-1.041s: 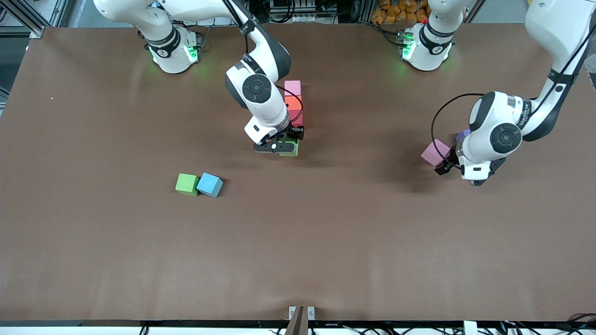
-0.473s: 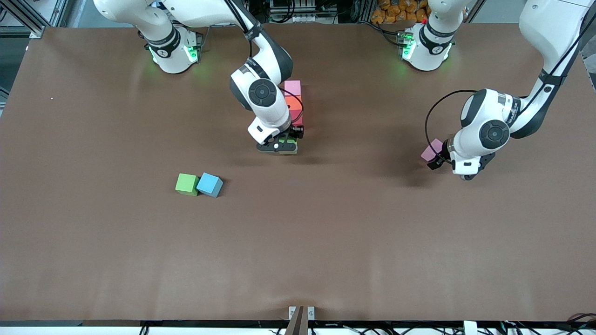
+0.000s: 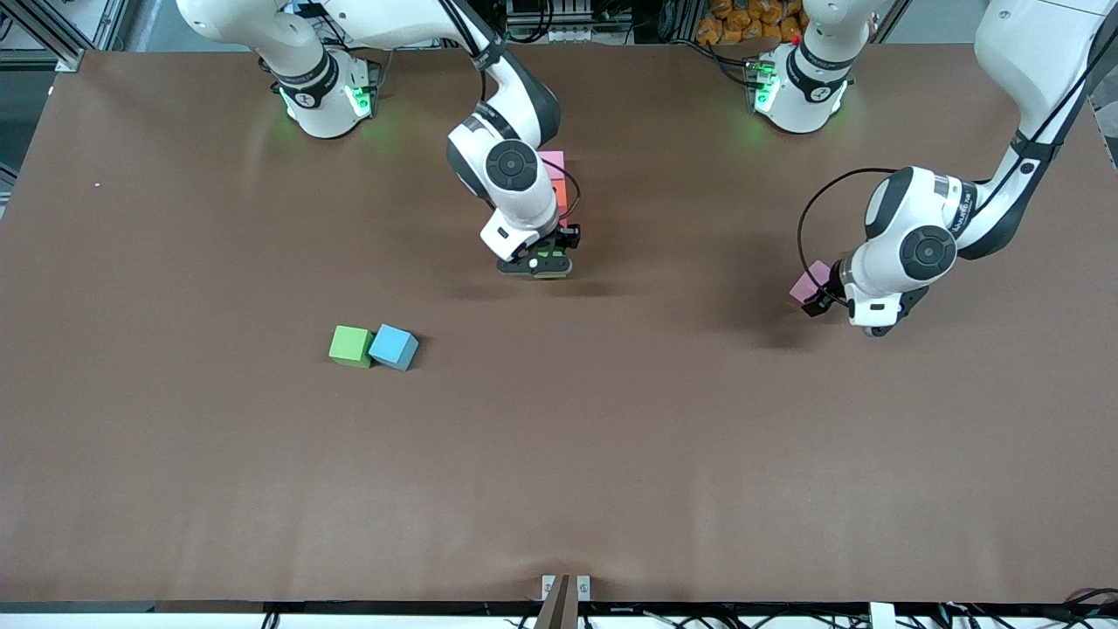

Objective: Arrange blocks into number 1
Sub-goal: 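Place the green cube with the right gripper while the left gripper grasps pink, then carry the pink cube with the left gripper while the right gripper returns to rest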

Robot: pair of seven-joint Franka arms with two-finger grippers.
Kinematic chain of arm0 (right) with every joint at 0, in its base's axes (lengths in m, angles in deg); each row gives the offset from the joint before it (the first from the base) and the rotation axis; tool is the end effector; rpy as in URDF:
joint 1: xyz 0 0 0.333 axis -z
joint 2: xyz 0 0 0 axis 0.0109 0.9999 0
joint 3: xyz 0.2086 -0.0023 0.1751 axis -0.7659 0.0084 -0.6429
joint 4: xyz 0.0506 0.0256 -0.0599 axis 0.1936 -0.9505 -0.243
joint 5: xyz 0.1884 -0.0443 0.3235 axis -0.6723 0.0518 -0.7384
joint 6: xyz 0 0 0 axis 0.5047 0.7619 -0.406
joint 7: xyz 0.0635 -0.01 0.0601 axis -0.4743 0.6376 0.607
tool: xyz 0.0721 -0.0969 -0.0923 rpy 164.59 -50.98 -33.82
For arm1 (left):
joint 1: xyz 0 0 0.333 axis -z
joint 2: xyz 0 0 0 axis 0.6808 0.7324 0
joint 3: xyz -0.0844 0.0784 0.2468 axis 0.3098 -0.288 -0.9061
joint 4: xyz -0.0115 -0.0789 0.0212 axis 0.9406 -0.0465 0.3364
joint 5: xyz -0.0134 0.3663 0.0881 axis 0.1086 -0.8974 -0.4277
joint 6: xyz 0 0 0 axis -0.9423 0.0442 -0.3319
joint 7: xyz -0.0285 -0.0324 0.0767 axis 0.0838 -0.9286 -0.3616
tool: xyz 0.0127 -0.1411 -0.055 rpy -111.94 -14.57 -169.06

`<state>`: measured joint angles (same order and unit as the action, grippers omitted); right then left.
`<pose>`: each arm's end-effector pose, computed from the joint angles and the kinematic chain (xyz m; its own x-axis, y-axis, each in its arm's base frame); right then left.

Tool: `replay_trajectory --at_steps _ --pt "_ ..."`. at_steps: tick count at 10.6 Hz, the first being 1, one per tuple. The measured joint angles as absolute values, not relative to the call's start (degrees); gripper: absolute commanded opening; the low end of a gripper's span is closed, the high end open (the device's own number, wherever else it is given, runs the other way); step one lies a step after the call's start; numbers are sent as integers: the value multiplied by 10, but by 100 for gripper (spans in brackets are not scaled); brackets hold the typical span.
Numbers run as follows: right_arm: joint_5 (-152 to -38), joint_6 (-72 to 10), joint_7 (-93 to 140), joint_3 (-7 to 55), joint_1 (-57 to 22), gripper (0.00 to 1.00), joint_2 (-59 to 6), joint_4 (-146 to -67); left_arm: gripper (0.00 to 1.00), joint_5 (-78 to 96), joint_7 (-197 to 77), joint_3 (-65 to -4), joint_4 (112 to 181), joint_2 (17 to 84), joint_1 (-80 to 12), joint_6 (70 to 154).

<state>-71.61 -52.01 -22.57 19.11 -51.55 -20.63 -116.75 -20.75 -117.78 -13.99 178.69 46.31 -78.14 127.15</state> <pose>0.3742 0.4657 0.1579 0.9916 -0.0058 -0.1290 -0.0172 -0.9960 -0.0873 0.4637 -0.0388 0.1312 0.6934 0.7079 -0.1344 0.6774 -0.7040 -0.2135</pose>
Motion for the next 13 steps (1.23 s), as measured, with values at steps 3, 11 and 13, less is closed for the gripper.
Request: replay_trajectory --at_steps 3,11,13 --pt "-716 -520 -226 185 -521 56 -203 -1168 100 -207 -1178 -140 1790 474 -784 1288" --pt "-716 -520 -226 185 -521 100 -200 -1170 0 -207 -1176 -139 1790 493 -784 1296" --pt "-716 -520 -226 185 -521 100 -200 -1170 0 -209 -1166 -136 1783 493 -773 1300"
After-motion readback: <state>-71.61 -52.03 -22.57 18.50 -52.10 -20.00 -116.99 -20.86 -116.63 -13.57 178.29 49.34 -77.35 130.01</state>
